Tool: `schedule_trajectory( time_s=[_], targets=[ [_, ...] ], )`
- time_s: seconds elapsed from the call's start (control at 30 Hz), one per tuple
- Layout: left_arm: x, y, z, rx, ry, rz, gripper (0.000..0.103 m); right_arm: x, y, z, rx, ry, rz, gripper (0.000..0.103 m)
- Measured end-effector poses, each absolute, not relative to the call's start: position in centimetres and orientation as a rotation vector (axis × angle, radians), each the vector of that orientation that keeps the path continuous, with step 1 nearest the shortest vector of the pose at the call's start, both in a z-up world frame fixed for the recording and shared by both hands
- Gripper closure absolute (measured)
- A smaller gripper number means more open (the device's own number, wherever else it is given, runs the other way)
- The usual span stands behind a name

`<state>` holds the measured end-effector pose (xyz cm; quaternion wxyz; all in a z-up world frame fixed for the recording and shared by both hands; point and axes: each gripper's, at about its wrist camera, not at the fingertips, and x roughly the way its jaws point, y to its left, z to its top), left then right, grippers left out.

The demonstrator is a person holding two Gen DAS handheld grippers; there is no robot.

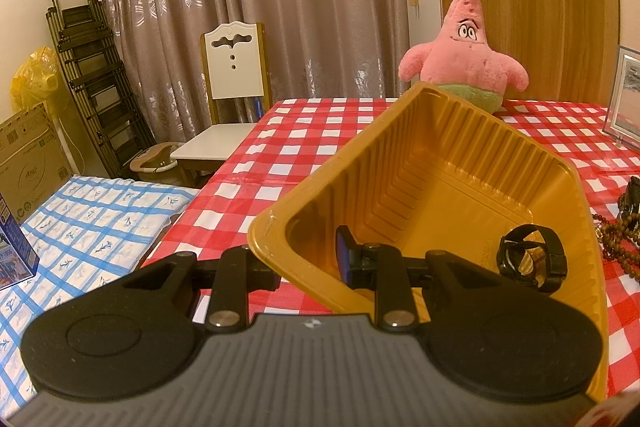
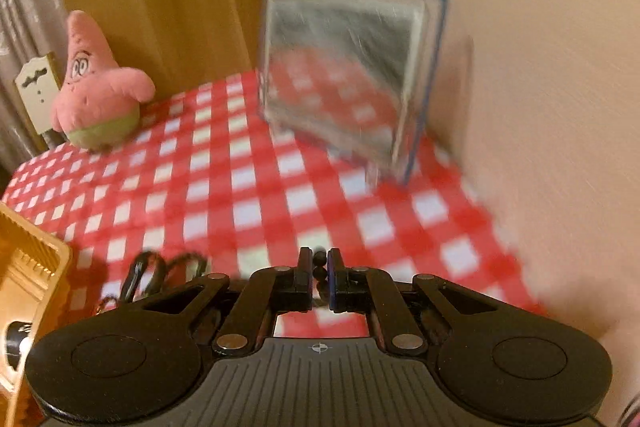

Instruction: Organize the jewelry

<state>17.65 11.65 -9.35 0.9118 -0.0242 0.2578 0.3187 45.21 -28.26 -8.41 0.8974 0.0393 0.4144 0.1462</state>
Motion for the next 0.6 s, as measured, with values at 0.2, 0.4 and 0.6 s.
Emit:
schedule_trajectory(
  time_s=[0.2, 0.4, 0.6],
  targets=[
    [17.7, 11.7, -9.3, -0.051, 0.534, 0.655, 0.079, 42.3, -27.3, -9.9, 0.136, 0.878, 0.384, 0.061],
    [17.7, 11.7, -9.3, -0.053, 0.536, 0.655, 0.079, 39.8, -22.8, -10.3, -0.01, 0.862, 0.635, 0.071],
    [17.8, 11.7, -9.2, -0.055, 0.537, 0.653, 0.079, 40.4, -20.2, -11.8, -0.084, 0.874, 0.669, 0.074]
  ],
)
